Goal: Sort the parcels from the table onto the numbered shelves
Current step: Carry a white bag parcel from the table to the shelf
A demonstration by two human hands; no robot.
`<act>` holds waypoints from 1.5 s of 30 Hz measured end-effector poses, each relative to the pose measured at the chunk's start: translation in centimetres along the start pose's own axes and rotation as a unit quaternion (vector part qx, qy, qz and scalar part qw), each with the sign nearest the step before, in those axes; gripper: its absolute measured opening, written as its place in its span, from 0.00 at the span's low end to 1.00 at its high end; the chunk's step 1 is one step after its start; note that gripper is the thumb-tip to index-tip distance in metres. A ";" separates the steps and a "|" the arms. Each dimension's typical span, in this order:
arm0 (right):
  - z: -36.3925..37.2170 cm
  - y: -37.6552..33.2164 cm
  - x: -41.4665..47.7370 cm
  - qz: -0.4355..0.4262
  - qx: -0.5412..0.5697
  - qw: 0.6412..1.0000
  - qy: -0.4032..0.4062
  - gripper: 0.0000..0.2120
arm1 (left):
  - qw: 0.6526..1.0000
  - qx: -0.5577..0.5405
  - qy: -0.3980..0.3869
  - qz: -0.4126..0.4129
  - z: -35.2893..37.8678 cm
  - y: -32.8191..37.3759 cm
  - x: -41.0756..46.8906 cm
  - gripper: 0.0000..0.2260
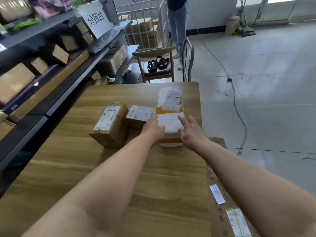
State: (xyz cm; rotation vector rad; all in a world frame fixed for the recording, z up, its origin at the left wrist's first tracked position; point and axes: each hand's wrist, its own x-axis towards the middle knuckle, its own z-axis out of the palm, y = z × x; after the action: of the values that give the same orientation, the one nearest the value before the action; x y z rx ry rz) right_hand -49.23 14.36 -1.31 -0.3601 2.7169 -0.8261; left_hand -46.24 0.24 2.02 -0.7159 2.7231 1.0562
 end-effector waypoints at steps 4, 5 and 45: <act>1.3 0.7 1.5 -0.001 0.021 1.000 -0.013 0.23 | 0.999 0.033 -0.016 -0.016 1.2 0.0 1.8 0.26; 1.5 1.0 1.6 -0.003 0.027 1.000 -0.011 0.23 | 0.998 0.052 -0.020 -0.014 1.5 -0.2 1.9 0.26; 14.2 -6.9 -36.4 0.096 -0.004 0.995 -0.004 0.17 | 0.982 0.092 -0.134 0.094 -3.5 -23.1 -30.1 0.25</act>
State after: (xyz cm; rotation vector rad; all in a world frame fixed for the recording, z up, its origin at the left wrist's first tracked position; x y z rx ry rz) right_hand -9.56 13.13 -1.73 -0.1015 2.6956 -0.7588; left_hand -8.66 -5.41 -0.55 -0.2701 2.6413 0.8470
